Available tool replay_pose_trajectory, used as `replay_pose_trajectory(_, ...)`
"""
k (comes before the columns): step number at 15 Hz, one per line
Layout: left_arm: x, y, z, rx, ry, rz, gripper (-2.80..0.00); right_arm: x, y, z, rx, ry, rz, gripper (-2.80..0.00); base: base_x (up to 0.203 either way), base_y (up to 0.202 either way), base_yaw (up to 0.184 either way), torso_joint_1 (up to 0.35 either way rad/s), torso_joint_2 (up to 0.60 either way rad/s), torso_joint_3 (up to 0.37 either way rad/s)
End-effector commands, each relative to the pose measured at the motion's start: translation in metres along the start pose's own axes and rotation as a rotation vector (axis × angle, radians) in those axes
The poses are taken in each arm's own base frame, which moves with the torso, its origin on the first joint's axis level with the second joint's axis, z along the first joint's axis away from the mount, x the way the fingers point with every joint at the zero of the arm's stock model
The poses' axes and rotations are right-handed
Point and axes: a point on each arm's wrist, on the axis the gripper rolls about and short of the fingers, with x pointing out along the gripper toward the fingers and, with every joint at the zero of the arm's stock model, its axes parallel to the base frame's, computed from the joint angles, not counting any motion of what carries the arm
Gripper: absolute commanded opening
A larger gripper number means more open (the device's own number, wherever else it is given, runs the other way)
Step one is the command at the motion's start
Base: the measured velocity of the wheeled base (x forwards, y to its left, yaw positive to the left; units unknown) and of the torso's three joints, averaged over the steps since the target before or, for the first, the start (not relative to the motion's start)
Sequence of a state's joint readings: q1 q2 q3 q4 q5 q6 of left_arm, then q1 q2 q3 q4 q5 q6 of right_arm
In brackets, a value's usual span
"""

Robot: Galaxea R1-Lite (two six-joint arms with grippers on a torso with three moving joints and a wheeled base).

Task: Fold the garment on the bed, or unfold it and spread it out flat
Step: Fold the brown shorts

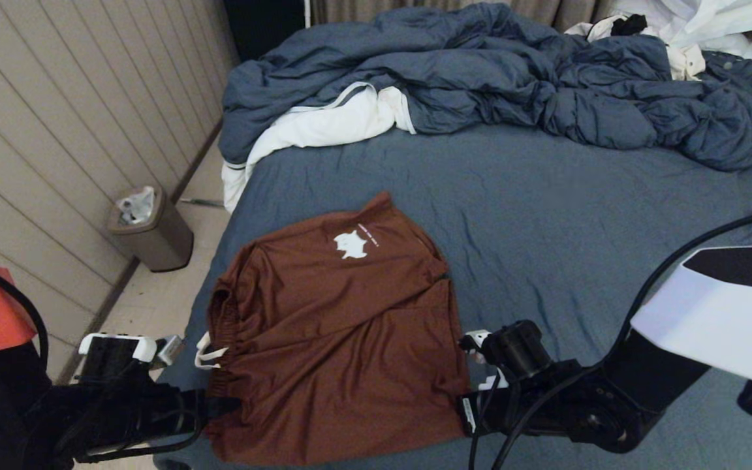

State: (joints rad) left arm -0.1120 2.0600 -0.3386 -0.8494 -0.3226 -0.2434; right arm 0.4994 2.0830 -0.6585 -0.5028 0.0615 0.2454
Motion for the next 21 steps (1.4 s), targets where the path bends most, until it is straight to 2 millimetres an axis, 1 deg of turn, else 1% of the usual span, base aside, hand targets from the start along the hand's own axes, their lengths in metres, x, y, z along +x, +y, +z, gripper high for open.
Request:
replay_pose_trajectory(1, 0.008, -0.003, 0.000, 0.007, 0.008, -0.002, 0.00, 0.000, 0.001, 0.003, -0.001, -0.013, 0.003, -2.80, 0.000, 0.000, 0.000, 0.000, 0.00, 0.000)
replay_pose_trajectory(4, 0.011, -0.004, -0.002, 0.005, 0.023, -0.004, 0.00, 0.001, 0.001, 0.003, 0.000, -0.010, 0.001, -2.80, 0.000, 0.000, 0.000, 0.000, 0.00, 0.000)
replay_pose_trajectory(5, 0.012, -0.007, -0.003, 0.007, 0.029, -0.010, -0.40, 0.002, 0.001, 0.003, 0.000, -0.010, 0.001, -2.80, 0.000, 0.000, 0.000, 0.000, 0.00, 0.000)
replay_pose_trajectory(6, 0.013, -0.009, -0.005, 0.008, 0.034, -0.014, -2.80, 0.002, 0.001, 0.002, 0.001, -0.007, 0.001, -2.80, 0.000, 0.000, 0.000, 0.000, 0.00, 0.000)
replay_pose_trajectory(10, 0.011, -0.013, -0.008, 0.001, 0.044, -0.023, -2.80, 0.001, 0.000, 0.003, 0.002, -0.011, 0.000, -2.80, 0.000, 0.000, 0.000, 0.000, 0.00, 0.000)
replay_pose_trajectory(12, 0.007, -0.019, -0.011, -0.002, 0.051, -0.034, -2.80, 0.000, 0.000, 0.002, 0.003, -0.010, 0.002, -2.80, 0.000, 0.000, 0.000, 0.000, 0.00, 0.000)
replay_pose_trajectory(15, 0.000, -0.022, -0.019, 0.001, 0.065, -0.040, -2.80, -0.002, -0.001, 0.000, 0.002, -0.037, 0.004, -2.80, 0.000, 0.000, 0.000, 0.000, 0.00, 0.000)
replay_pose_trajectory(18, -0.007, -0.024, -0.026, 0.015, 0.047, -0.050, -2.80, -0.010, -0.001, -0.004, -0.001, -0.062, 0.011, -2.80, 0.000, 0.000, 0.000, 0.000, 0.00, 0.000)
replay_pose_trajectory(21, -0.016, -0.023, -0.038, 0.020, 0.049, -0.050, -2.80, -0.025, -0.001, -0.011, -0.002, -0.063, 0.014, -2.80, 0.000, 0.000, 0.000, 0.000, 0.00, 0.000)
